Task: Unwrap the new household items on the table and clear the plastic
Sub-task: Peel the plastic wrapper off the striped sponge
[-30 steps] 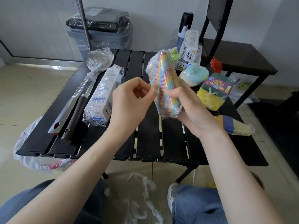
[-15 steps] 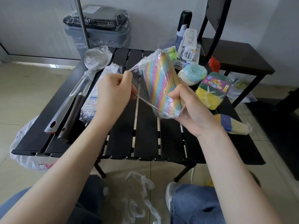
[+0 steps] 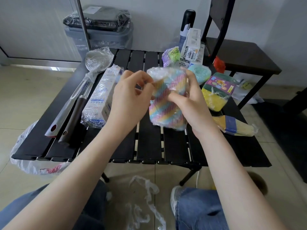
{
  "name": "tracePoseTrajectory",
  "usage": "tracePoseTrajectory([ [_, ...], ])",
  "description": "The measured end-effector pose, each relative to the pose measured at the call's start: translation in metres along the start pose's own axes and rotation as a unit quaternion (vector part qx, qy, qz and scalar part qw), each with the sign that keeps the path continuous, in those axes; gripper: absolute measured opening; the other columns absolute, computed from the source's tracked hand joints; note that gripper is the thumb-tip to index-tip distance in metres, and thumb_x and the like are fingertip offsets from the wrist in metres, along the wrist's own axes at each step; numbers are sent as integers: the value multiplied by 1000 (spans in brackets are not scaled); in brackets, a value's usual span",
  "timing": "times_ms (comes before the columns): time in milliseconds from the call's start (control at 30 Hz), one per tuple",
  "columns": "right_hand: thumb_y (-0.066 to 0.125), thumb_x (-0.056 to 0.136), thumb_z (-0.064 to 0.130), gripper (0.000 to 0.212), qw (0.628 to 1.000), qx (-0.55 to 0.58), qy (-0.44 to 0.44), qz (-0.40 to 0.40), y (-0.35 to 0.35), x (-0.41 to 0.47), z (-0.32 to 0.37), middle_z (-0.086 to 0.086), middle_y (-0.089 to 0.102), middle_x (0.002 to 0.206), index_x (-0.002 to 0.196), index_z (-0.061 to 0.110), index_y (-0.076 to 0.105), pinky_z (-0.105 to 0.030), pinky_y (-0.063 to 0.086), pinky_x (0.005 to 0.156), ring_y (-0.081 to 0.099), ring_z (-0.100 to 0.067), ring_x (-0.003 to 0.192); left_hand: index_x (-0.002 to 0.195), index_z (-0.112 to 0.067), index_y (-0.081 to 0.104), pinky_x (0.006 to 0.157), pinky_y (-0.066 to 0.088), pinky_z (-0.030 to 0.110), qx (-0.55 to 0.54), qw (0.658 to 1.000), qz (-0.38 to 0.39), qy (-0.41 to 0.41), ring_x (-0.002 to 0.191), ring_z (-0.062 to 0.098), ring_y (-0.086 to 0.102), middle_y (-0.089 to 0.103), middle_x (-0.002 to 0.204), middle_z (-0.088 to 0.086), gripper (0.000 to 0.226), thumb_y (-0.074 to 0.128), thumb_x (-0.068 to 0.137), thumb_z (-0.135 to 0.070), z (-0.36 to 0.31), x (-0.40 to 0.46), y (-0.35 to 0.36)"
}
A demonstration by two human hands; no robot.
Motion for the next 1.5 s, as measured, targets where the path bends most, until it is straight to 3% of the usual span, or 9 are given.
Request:
tracePoseTrajectory([
  [133,56,86,0,55,996,8,-79,-44,-2,-4,15,24,61,85,129,32,44,-22,50,65,56,-9,67,83,-18,56,70,56,43,-17,999,44,28,75,15,64,58,82,-4,16,42,86,-13,-9,-2,9],
  [333,55,84,2,12,995,-10,-66,-69,-6,-5,15,14,45,54,91,11,53,-12,33,46,38,-7,52,65,-17,43,60,37,24,-222,960,112,-130,55,8,40,40,58,-7,15,32,75,-11,5,-1,18],
  [600,62,93,28,20,992,-11,-89,-84,-1,-5,11,11,57,72,90,9,58,-12,42,63,53,0,67,67,-9,41,55,32,22,-102,990,83,-44,62,14,37,36,61,-1,29,54,90,-21,-1,-1,14],
  [733,61,91,41,33,994,-20,-62,-89,1,-5,3,-8,62,75,92,8,60,-28,45,65,56,-20,66,63,1,38,55,31,30,-64,997,41,-21,58,17,37,34,58,4,40,53,91,-24,3,1,10],
  [933,62,90,45,30,997,-27,7,-67,-4,2,-4,-13,69,95,99,15,63,-50,52,86,66,-27,90,52,-22,33,53,30,26,-157,980,39,-116,47,5,32,29,48,-13,36,52,83,-21,15,3,10],
  [1067,61,92,38,23,996,17,44,-74,-6,3,-7,-7,70,88,94,15,65,-50,53,85,67,-29,90,59,-4,34,50,31,36,-108,993,1,-51,50,27,34,32,52,13,33,52,81,-22,4,0,3],
  [1233,54,98,28,16,978,-117,-162,-68,-4,-3,22,4,65,84,99,14,63,-46,48,66,59,-34,78,70,-4,41,38,36,37,-99,994,-34,-17,45,34,35,36,54,24,27,52,93,-15,-4,0,-5],
  [1367,52,99,20,21,965,-134,-212,-77,-8,-3,21,12,65,97,107,7,66,-14,46,78,60,0,92,93,-23,55,55,46,29,-128,989,54,-47,60,9,50,51,65,-5,14,50,80,-21,-3,4,-2],
  [1500,58,96,22,18,960,-152,-227,-63,-3,-5,24,7,66,97,106,8,64,-20,49,81,61,-3,93,93,-27,70,86,43,22,-85,987,130,-38,99,5,55,55,100,-7,34,39,94,-41,0,5,12],
])
Point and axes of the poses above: each hand's wrist, its own x-axis towards the middle knuckle, its own y-axis out of the palm, z = x × y, the point moved 7 cm from there along x, towards the middle knuckle
